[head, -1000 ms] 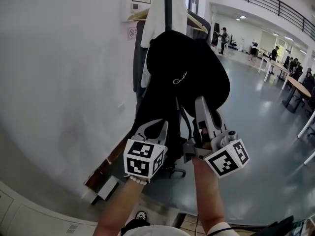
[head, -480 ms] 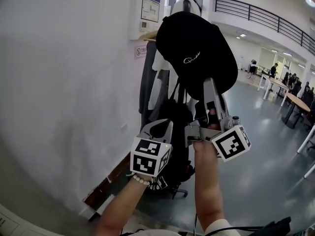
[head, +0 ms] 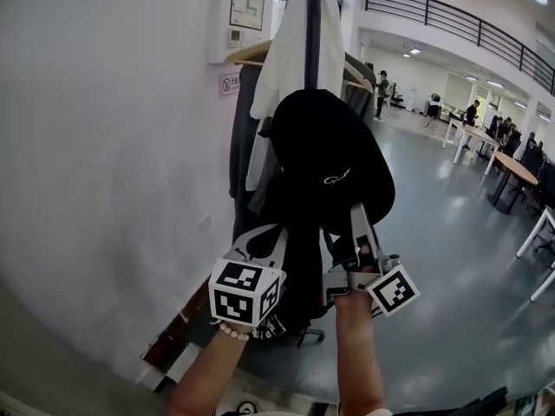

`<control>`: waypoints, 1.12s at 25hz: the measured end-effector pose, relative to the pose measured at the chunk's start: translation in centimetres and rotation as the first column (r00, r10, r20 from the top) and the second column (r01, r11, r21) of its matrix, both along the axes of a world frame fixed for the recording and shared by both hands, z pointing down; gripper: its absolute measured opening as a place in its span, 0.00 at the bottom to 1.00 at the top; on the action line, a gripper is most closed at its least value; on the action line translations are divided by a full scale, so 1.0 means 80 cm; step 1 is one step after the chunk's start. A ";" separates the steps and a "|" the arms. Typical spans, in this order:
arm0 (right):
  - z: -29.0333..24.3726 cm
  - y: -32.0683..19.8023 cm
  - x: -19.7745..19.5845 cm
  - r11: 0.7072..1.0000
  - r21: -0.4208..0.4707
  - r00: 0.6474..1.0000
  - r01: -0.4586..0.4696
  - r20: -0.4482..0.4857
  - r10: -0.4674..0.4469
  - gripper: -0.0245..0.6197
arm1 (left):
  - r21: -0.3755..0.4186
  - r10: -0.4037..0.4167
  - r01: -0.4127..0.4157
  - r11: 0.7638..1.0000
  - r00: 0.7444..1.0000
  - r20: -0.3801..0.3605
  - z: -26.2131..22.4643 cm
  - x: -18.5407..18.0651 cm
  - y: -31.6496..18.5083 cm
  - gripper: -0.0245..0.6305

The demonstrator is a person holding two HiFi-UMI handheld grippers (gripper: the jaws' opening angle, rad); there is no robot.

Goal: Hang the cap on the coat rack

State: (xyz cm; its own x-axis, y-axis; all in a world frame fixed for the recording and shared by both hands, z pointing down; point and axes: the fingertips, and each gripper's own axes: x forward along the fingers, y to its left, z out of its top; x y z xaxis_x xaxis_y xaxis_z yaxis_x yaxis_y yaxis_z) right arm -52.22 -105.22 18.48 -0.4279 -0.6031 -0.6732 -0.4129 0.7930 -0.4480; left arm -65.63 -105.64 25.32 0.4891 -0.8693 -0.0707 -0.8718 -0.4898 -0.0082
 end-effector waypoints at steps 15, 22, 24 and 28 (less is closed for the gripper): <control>0.089 0.021 0.001 0.975 -0.045 0.911 -0.218 -0.367 0.187 0.15 | -0.047 0.004 -0.004 0.999 1.000 0.000 0.042 0.040 0.041 0.04; 0.168 0.039 0.042 0.956 -0.127 0.840 -0.264 -0.517 0.163 0.14 | -0.079 -0.008 0.005 0.997 0.999 -0.037 0.075 0.069 0.067 0.04; 0.192 0.054 0.054 0.952 -0.158 0.830 -0.263 -0.540 0.140 0.07 | -0.087 -0.008 0.005 0.996 1.000 -0.028 0.090 0.079 0.079 0.04; 0.248 0.076 0.077 0.939 -0.207 0.779 -0.273 -0.621 0.090 0.04 | -0.126 -0.021 0.023 0.992 1.000 0.021 0.134 0.105 0.104 0.04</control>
